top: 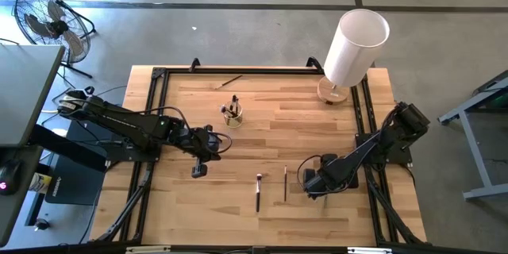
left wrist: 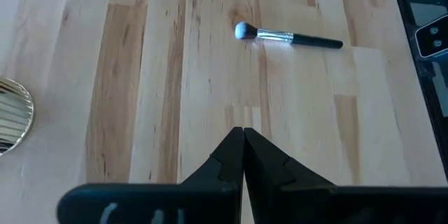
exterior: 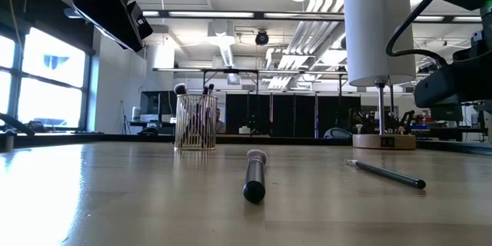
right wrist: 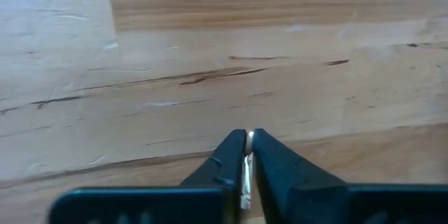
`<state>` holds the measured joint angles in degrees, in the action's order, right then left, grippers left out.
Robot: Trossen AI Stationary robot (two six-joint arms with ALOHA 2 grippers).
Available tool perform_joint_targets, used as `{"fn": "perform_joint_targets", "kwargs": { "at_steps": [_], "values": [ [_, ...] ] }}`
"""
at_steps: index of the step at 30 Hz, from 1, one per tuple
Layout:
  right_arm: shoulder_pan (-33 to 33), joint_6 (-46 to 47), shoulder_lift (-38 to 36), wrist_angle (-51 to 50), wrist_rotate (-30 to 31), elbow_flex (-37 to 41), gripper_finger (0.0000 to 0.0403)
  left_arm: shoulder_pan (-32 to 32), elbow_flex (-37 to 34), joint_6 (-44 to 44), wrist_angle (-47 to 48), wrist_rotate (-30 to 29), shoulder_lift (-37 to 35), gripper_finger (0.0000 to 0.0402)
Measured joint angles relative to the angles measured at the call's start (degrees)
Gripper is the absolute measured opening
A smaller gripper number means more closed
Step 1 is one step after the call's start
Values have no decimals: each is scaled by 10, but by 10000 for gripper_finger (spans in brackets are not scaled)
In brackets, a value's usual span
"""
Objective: Put items in baskets/containers
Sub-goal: Put the makeup brush into the wire organizer
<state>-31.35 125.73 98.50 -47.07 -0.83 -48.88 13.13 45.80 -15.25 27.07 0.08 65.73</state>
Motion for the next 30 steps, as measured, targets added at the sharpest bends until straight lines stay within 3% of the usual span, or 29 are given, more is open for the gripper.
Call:
{"fn": "perform_joint_targets", "kwargs": {
  "at_steps": [2, 8, 14, 19, 22, 25, 30],
  "values": [
    [0, -11, 1, -3, 13, -3, 9, 0, 0, 0, 0, -7, 0, 5],
    [0, -63, 5, -16, 66, -28, 5, 0, 0, 21, -3, -12, 0, 5],
    [5, -160, 9, 61, 238, -56, 2, 0, 0, 42, -3, -12, 0, 5],
    [16, -369, 7, 224, 402, -69, 1, 0, 0, 62, 3, -12, 0, 5],
    [38, -535, 7, 325, 472, -78, 1, 0, 2, 75, 30, -13, 0, 5],
    [72, -740, 7, 458, 494, -92, 1, 0, 26, 78, 115, -37, 0, 5],
    [158, -1037, 6, 703, 477, -108, 0, -1, 60, 71, 246, -69, 0, 5]
  ]
}}
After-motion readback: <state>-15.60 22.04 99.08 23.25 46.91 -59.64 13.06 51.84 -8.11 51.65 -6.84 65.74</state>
